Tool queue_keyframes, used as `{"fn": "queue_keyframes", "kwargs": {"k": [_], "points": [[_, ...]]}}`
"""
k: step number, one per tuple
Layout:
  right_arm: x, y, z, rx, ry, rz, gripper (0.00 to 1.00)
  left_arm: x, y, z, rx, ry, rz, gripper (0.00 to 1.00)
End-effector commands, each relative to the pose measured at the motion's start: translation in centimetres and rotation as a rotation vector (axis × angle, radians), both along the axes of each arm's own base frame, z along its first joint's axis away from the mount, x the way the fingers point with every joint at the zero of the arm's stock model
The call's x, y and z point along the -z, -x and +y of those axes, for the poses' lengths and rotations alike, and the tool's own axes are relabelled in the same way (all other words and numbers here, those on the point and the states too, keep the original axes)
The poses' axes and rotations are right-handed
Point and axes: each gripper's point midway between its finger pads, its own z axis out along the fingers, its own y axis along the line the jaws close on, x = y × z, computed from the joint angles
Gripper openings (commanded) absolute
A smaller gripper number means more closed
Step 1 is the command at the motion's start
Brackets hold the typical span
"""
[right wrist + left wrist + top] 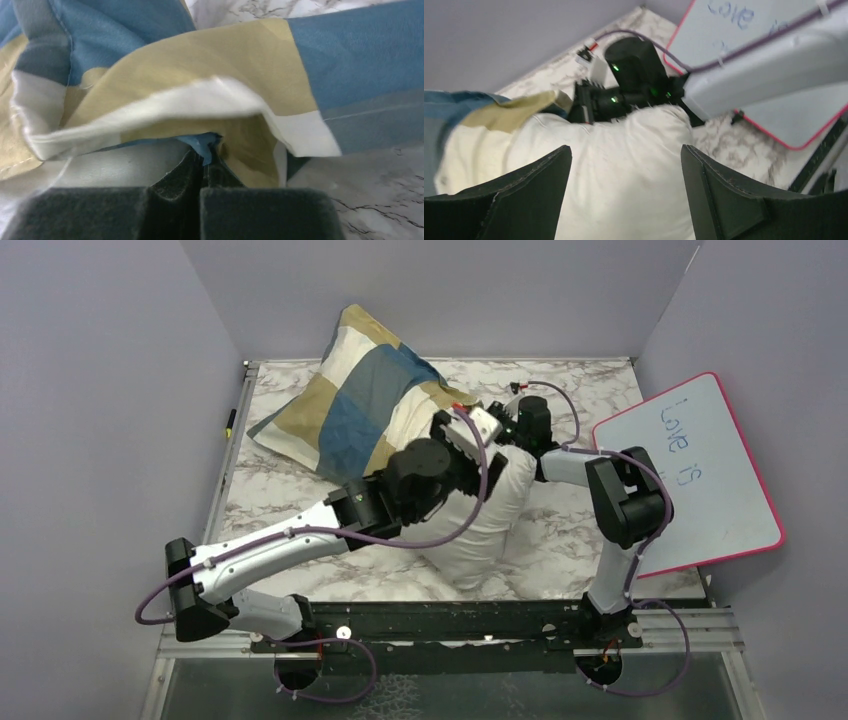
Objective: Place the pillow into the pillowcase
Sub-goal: Stuff the pillow into the pillowcase.
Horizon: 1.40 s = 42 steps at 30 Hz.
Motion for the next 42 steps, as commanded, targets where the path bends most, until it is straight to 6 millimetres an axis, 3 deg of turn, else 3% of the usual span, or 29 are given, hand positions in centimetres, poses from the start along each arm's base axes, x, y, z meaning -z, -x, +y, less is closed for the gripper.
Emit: {"fn": "queue_keyframes", "kwargs": {"k": [1, 4, 7, 11, 14, 15, 16, 18, 20, 23, 25, 29, 32, 37, 40, 42], "points": [[0.4, -0.9, 0.4, 0.028, -0.005, -0.004, 0.0, 8.7, 2.3, -1.3, -0.045, -0.229, 0.076, 0.83], [0.5, -1.0, 0.3, 0.035, -0.005, 0.003, 0.0, 10.8, 2.9, -2.6, -0.062, -0.292, 0.076, 0.86], [0.5, -1.1, 0.3, 0.038, -0.01, 0.007, 0.0, 13.5, 2.0, -2.5, -0.126, -0.384, 0.075, 0.89], [0.0, -1.2, 0.2, 0.041, -0.011, 0.001, 0.0, 18.3, 0.4, -1.1, -0.226, -0.533, 0.116, 0.94], [-0.3, -0.8, 0.5, 0.014, -0.02, -0.02, 0.0, 21.7, -2.5, 1.7, -0.359, -0.587, 0.202, 0.98], [-0.6, -0.4, 0.8, -0.017, -0.032, -0.041, 0.0, 22.5, -4.0, 3.1, -0.41, -0.598, 0.227, 0.95], [-1.0, 0.2, 1.1, -0.059, -0.044, -0.068, 0.0, 22.9, -5.5, 4.4, -0.442, -0.593, 0.253, 0.85], [-1.4, 1.7, 1.4, -0.127, -0.049, -0.126, 0.0, 22.5, -9.0, 6.9, -0.507, -0.531, 0.29, 0.45], [-1.6, 3.5, 1.4, -0.192, -0.037, -0.196, 0.0, 21.2, -12.0, 9.3, -0.562, -0.47, 0.28, 0.16], [-2.6, 6.4, 1.1, -0.293, -0.019, -0.319, 0.0, 21.0, -15.0, 12.2, -0.607, -0.455, 0.253, 0.0], [-4.0, 8.2, 0.9, -0.339, -0.011, -0.402, 0.0, 23.1, -16.1, 13.4, -0.629, -0.472, 0.309, 0.0], [-6.4, 9.1, 0.3, -0.348, 0.028, -0.47, 0.0, 27.4, -16.7, 14.7, -0.65, -0.526, 0.388, 0.0], [-7.0, 10.2, 0.0, -0.359, 0.026, -0.488, 0.0, 29.2, -17.5, 14.8, -0.645, -0.514, 0.425, 0.0], [-7.2, 10.4, 0.5, -0.408, -0.007, -0.495, 0.0, 28.8, -18.3, 13.4, -0.606, -0.484, 0.435, 0.0], [-7.9, 11.8, 1.5, -0.458, -0.042, -0.507, 0.0, 28.2, -18.9, 13.0, -0.606, -0.47, 0.412, 0.0], [-7.5, 13.1, 1.0, -0.458, -0.026, -0.507, 0.0, 28.1, -19.5, 13.0, -0.622, -0.478, 0.413, 0.0]]}}
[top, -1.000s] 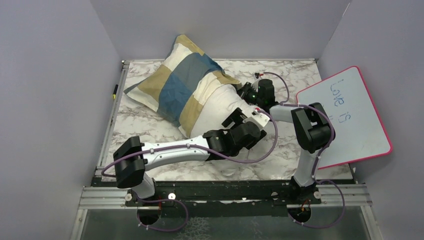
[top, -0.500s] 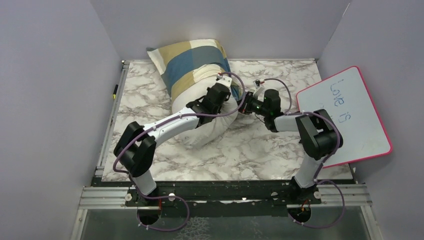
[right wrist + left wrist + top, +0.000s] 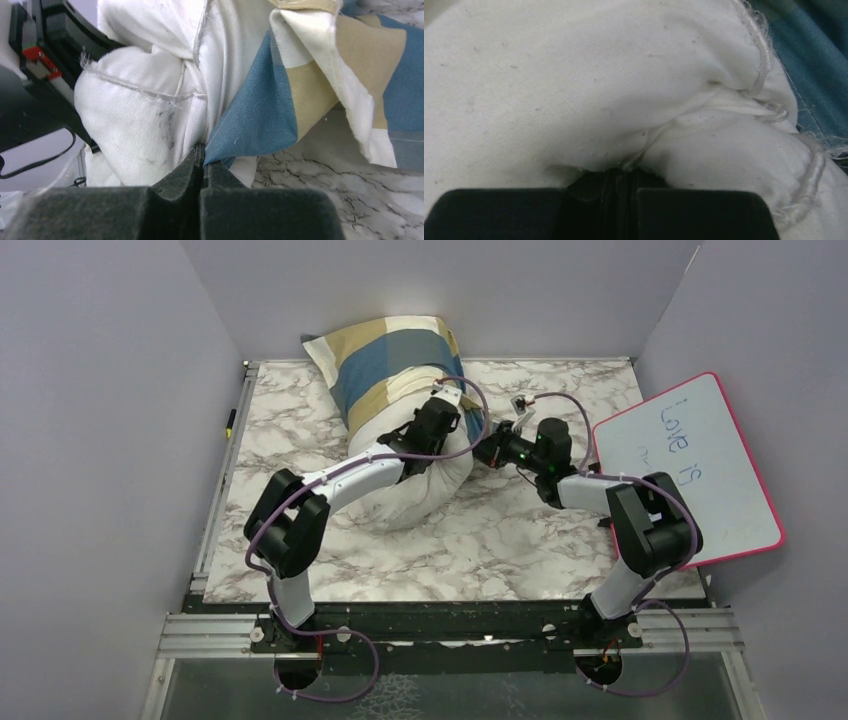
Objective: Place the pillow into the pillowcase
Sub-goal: Stuff the pillow into the pillowcase.
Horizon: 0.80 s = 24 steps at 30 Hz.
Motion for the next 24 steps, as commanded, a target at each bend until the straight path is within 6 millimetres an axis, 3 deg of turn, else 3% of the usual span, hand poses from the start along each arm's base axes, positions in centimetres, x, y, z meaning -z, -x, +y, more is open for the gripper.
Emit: {"fn": "queue_keyframes", "kwargs": {"k": [1, 7, 10, 12, 14, 17, 20, 24], "points": [[-5.7, 6.9, 2.2, -0.29, -0.082, -0.162, 0.0, 4.1, -3.4, 4.8, -0.16, -0.108, 0.041, 0.0], [1.0, 7.6, -1.6, -0.057, 0.122, 0.02, 0.0, 3.9, -4.1, 3.9, -0.161, -0.061, 0.036, 0.0], [3.2, 8.2, -3.1, 0.049, 0.118, 0.089, 0.0, 2.1, -4.3, 4.0, -0.168, -0.052, 0.005, 0.0], [3.1, 8.5, -3.1, 0.05, 0.103, 0.061, 0.0, 0.0, -4.1, 4.4, -0.177, -0.049, -0.022, 0.0], [1.9, 7.9, -2.8, 0.029, 0.112, 0.022, 0.0, -2.2, -3.4, 4.5, -0.166, -0.038, -0.04, 0.0], [-2.5, 6.9, -1.5, -0.034, 0.081, -0.061, 0.0, -6.1, -0.8, 4.5, -0.148, -0.043, -0.112, 0.0], [-6.7, 7.2, 0.5, -0.13, 0.019, -0.094, 0.0, -11.0, 2.7, 4.0, -0.127, -0.036, -0.206, 0.0], [-10.3, 10.6, 5.1, -0.313, -0.021, -0.142, 0.0, -16.8, 8.9, 2.2, -0.059, 0.016, -0.309, 0.0]]}}
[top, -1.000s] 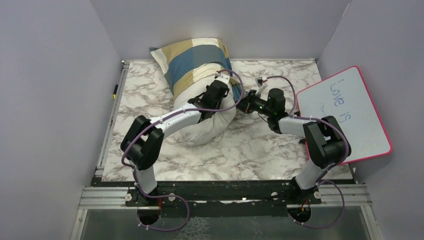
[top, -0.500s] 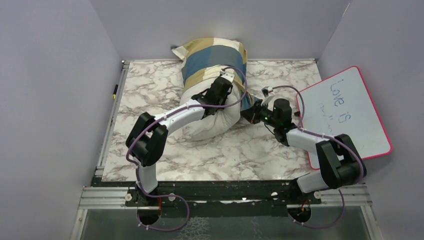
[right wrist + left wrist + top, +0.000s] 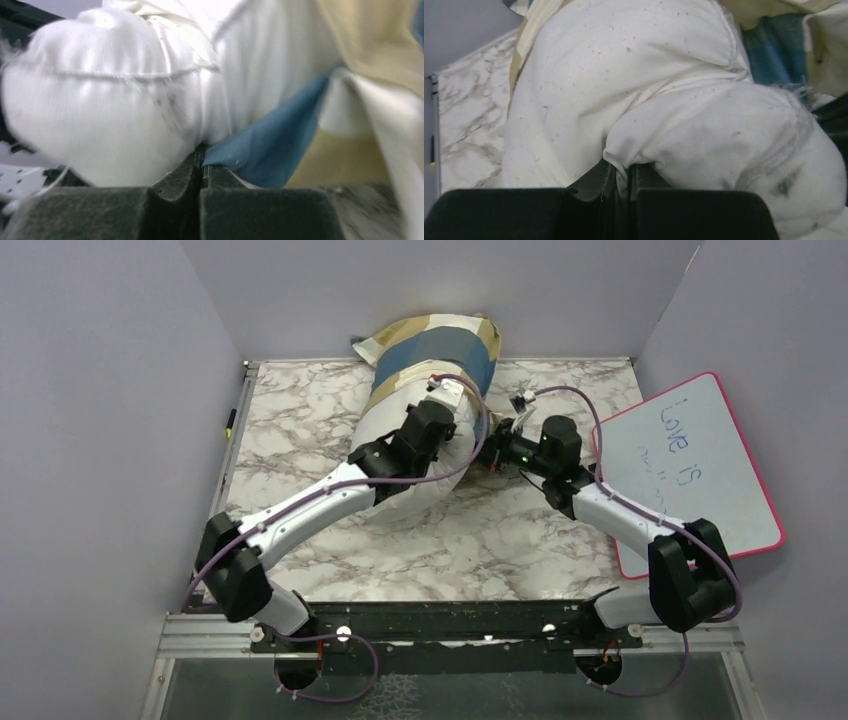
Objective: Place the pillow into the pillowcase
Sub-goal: Stuff the pillow into the pillowcase.
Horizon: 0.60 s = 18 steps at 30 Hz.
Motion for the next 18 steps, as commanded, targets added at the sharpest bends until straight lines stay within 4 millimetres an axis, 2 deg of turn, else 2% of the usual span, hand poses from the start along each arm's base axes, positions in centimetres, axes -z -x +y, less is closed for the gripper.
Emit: {"fn": "queue_keyframes", "kwargs": {"k": [1, 6, 9, 11, 13, 15, 17, 18], "points": [[-6.3, 7.3, 6.4, -0.362, -0.086, -0.064, 0.0, -8.5, 5.4, 1.8, -0.093, 0.017, -0.213, 0.0], [-8.8, 12.1, 10.5, -0.548, -0.12, -0.092, 0.0, -12.2, 13.2, 0.2, -0.018, 0.058, -0.274, 0.0], [-9.4, 13.9, 11.2, -0.625, -0.135, -0.105, 0.0, -13.5, 16.3, -1.4, 0.026, 0.072, -0.298, 0.0], [-9.3, 14.3, 10.8, -0.623, -0.137, -0.12, 0.0, -13.9, 17.3, -2.6, 0.049, 0.067, -0.304, 0.0], [-7.8, 13.4, 9.9, -0.549, -0.073, -0.116, 0.0, -13.6, 17.2, -3.7, 0.051, 0.067, -0.3, 0.0], [-5.3, 12.2, 8.3, -0.477, -0.006, -0.08, 0.0, -12.7, 15.6, -4.6, 0.062, 0.047, -0.302, 0.0], [-3.7, 11.5, 6.2, -0.436, -0.021, -0.029, 0.0, -10.8, 12.5, -5.1, 0.058, 0.072, -0.249, 0.0], [-2.8, 11.2, 5.5, -0.415, -0.022, -0.005, 0.0, -9.4, 10.4, -4.9, 0.047, 0.095, -0.209, 0.0]]}}
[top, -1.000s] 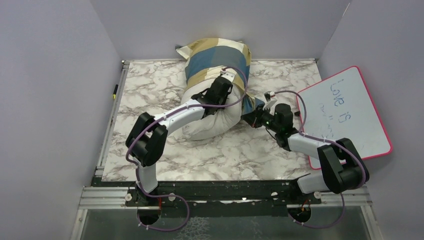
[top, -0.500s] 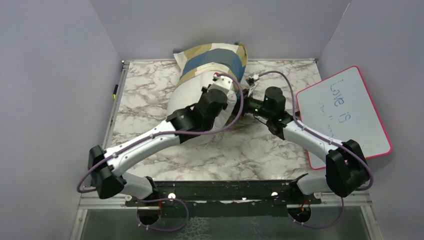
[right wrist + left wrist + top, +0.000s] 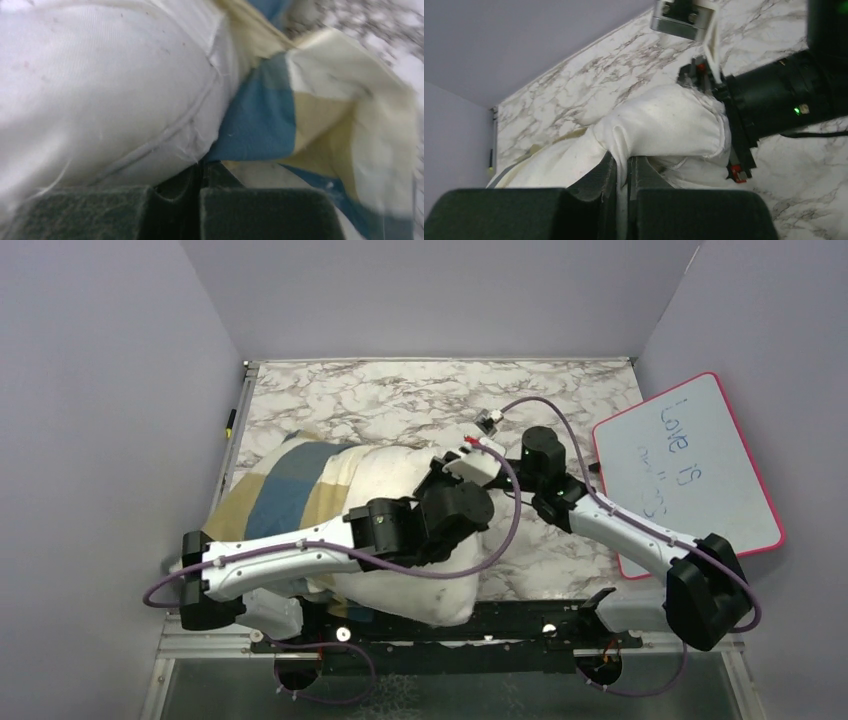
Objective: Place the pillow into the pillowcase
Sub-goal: Stuff the pillow into the pillowcase.
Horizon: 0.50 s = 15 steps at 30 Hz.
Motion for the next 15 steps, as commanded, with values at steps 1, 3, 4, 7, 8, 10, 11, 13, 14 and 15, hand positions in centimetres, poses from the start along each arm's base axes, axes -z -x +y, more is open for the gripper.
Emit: {"fn": "queue_keyframes", "kwargs": {"k": [1, 3, 4, 7, 8, 10, 11, 13, 14, 15], "points": [[2.5, -0.4, -3.2, 0.066, 0.021, 0.03, 0.0, 3.3, -7.4, -2.2, -0.013, 0.211, 0.113, 0.0], [4.4, -1.4, -4.5, 0.141, 0.065, 0.066, 0.0, 6.4, -10.4, -1.1, -0.043, 0.204, 0.155, 0.0], [5.2, -1.9, -5.3, 0.182, 0.072, 0.085, 0.0, 7.8, -11.3, -0.8, -0.052, 0.174, 0.163, 0.0], [6.8, -3.9, -8.4, 0.319, 0.039, 0.183, 0.0, 11.8, -12.7, -0.5, -0.052, 0.131, 0.232, 0.0], [7.1, -4.9, -9.9, 0.382, 0.016, 0.219, 0.0, 12.8, -12.9, -0.4, -0.051, 0.124, 0.256, 0.0], [7.2, -6.2, -12.3, 0.466, -0.045, 0.27, 0.0, 13.7, -13.1, -0.6, -0.038, 0.107, 0.273, 0.0], [7.0, -6.7, -13.2, 0.501, -0.075, 0.289, 0.0, 13.9, -13.2, -0.8, -0.025, 0.096, 0.271, 0.0], [6.0, -7.6, -14.5, 0.557, -0.126, 0.284, 0.0, 13.4, -13.7, -1.6, 0.016, 0.087, 0.251, 0.0], [5.3, -8.0, -14.8, 0.575, -0.142, 0.27, 0.0, 12.9, -13.9, -2.1, 0.042, 0.087, 0.236, 0.0], [4.7, -8.5, -15.1, 0.595, -0.154, 0.256, 0.0, 12.2, -14.1, -2.7, 0.069, 0.096, 0.22, 0.0]]}}
